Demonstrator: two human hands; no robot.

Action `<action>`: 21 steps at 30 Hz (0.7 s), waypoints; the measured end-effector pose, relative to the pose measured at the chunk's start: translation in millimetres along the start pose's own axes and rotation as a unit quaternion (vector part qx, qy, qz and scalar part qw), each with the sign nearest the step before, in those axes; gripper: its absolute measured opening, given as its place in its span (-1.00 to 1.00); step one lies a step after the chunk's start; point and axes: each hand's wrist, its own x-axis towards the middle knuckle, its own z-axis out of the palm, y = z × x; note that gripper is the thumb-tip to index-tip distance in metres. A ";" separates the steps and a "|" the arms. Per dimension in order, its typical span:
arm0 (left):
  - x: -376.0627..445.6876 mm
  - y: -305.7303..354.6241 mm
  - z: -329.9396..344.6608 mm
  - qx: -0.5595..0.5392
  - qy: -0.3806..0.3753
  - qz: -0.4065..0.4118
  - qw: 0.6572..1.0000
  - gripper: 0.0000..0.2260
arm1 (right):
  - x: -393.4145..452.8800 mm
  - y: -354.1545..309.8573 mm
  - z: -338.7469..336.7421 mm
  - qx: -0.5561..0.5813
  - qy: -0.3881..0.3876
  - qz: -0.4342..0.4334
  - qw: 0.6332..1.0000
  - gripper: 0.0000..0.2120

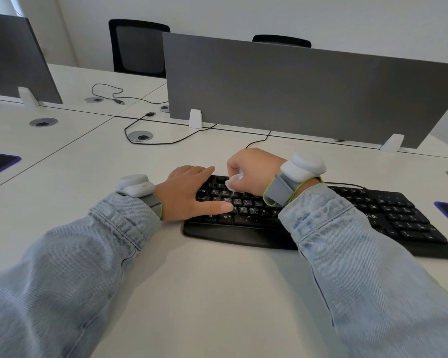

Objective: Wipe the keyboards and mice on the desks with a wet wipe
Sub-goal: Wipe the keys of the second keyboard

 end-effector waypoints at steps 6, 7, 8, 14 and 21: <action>-3.4 5.0 -3.3 -0.008 -0.009 -0.003 1.000 0.34 | -3.8 14.8 -13.0 -0.033 -0.016 0.040 0.999 -0.89; -3.1 4.5 -3.0 -0.008 -0.008 -0.001 1.000 0.35 | -3.5 14.4 -13.1 -0.026 0.001 0.039 0.999 -0.88; -3.1 4.4 -2.6 -0.008 -0.007 0.001 1.000 0.36 | -3.2 12.7 -12.3 -0.015 0.015 0.036 0.999 -0.88; -4.2 7.2 -2.5 -0.012 -0.007 0.001 1.000 0.31 | -5.0 12.7 -3.1 -0.014 -0.026 0.024 0.999 -0.87; -5.7 11.8 -2.7 -0.010 -0.007 0.004 1.000 0.22 | -12.3 24.4 -13.7 -0.032 0.005 0.053 0.998 -0.85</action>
